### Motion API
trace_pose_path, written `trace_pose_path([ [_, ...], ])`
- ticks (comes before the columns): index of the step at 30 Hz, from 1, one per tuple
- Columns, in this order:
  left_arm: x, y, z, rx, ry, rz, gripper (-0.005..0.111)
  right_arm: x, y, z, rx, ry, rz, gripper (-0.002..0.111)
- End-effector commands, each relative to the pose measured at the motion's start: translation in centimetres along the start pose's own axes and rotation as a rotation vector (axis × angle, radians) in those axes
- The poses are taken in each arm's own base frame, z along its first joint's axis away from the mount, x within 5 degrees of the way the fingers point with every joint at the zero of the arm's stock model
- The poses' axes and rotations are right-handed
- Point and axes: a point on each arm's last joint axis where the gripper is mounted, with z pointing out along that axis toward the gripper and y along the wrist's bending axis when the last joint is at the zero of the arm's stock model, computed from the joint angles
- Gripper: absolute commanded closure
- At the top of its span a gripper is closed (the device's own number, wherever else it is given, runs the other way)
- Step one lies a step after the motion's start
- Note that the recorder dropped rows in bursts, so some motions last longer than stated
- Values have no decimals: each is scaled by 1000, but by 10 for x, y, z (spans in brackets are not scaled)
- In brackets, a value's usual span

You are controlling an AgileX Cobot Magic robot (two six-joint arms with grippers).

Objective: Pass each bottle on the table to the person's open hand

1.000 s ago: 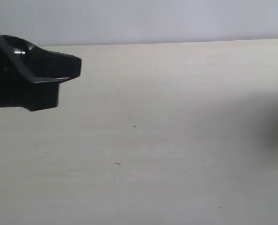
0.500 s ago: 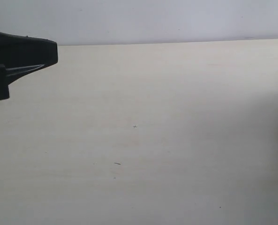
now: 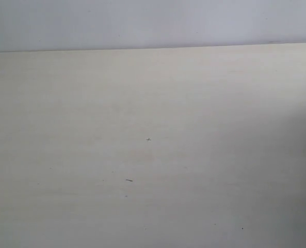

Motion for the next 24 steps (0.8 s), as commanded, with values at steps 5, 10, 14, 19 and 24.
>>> trace_pose_path([
  [5, 46, 39, -7, -28, -261, 24, 104, 1, 0, 0, 0, -7, -1, 108],
  [10, 55, 48, -8, -81, -298, 43, 104, 1, 0, 0, 0, -7, -1, 108],
  [14, 55, 51, -10, -135, -306, 127, 104, 1, 0, 0, 0, -7, -1, 108],
  [19, 57, 56, -10, -205, -283, 161, 104, 1, 0, 0, 0, -7, -1, 108],
  [24, 57, 56, -10, -209, -281, 149, 104, 1, 0, 0, 0, -7, -1, 108],
])
